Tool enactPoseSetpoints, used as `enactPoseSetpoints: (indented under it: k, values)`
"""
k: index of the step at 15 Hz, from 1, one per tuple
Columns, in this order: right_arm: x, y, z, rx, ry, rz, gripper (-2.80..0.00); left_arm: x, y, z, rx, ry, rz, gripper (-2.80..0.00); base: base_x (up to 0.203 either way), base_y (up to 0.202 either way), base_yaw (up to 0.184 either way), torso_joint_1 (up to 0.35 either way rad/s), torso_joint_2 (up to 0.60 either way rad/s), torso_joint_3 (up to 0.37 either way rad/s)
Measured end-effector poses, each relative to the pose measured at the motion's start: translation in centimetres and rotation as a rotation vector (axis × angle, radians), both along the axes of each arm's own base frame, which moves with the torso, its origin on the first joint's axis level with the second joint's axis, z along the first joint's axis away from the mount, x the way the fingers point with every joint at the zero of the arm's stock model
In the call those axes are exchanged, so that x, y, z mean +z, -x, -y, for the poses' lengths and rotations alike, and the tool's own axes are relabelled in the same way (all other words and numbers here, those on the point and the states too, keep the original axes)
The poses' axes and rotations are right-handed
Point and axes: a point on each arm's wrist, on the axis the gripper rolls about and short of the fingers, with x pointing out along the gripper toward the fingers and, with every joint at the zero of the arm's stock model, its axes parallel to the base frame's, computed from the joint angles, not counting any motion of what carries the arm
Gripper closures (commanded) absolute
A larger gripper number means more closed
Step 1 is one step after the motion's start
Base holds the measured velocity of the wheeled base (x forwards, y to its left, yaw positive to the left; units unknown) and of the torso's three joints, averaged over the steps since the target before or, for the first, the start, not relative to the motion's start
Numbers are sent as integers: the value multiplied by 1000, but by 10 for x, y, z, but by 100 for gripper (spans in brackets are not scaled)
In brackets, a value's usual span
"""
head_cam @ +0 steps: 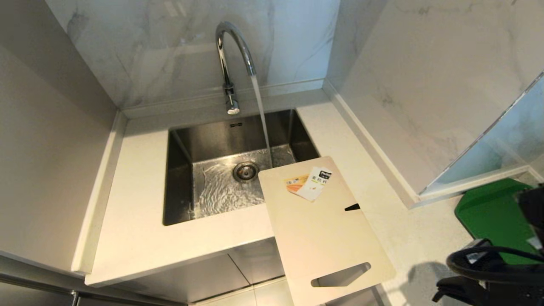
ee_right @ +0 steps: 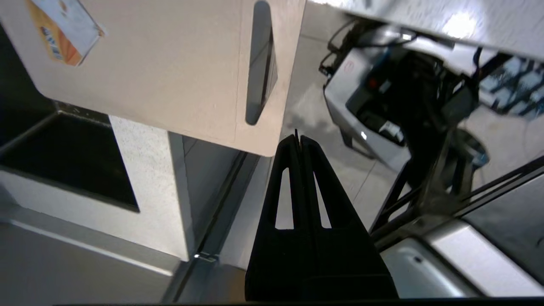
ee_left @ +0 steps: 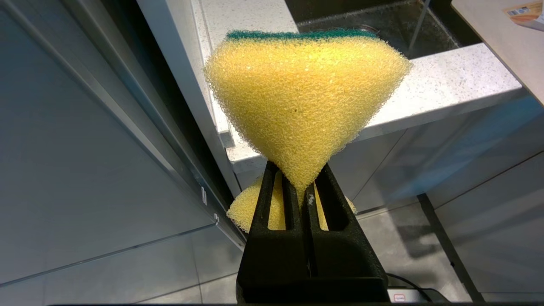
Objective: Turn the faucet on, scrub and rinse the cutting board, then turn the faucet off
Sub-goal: Pick up the cutting board
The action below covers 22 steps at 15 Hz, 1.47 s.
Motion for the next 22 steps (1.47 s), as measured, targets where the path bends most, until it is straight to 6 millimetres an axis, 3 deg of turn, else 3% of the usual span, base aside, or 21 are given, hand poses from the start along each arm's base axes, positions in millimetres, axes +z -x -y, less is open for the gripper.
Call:
enactPoseSetpoints:
  k: [5,6,13,22]
  values:
    - [-21,-34,-22,-20,0,-115,0,0,0,0,0,0,0,0,0,0,0,0,0,0]
    - [-26,-40,-24,-20,8,-135,-280,0,0,0,0,0,0,0,0,0,0,0,0,0]
    - [-57,-74,-41,-2,23,-173,-280,0,0,0,0,0,0,0,0,0,0,0,0,0]
    - [-80,-72,-62,-9,7,-321,-280,0,0,0,0,0,0,0,0,0,0,0,0,0]
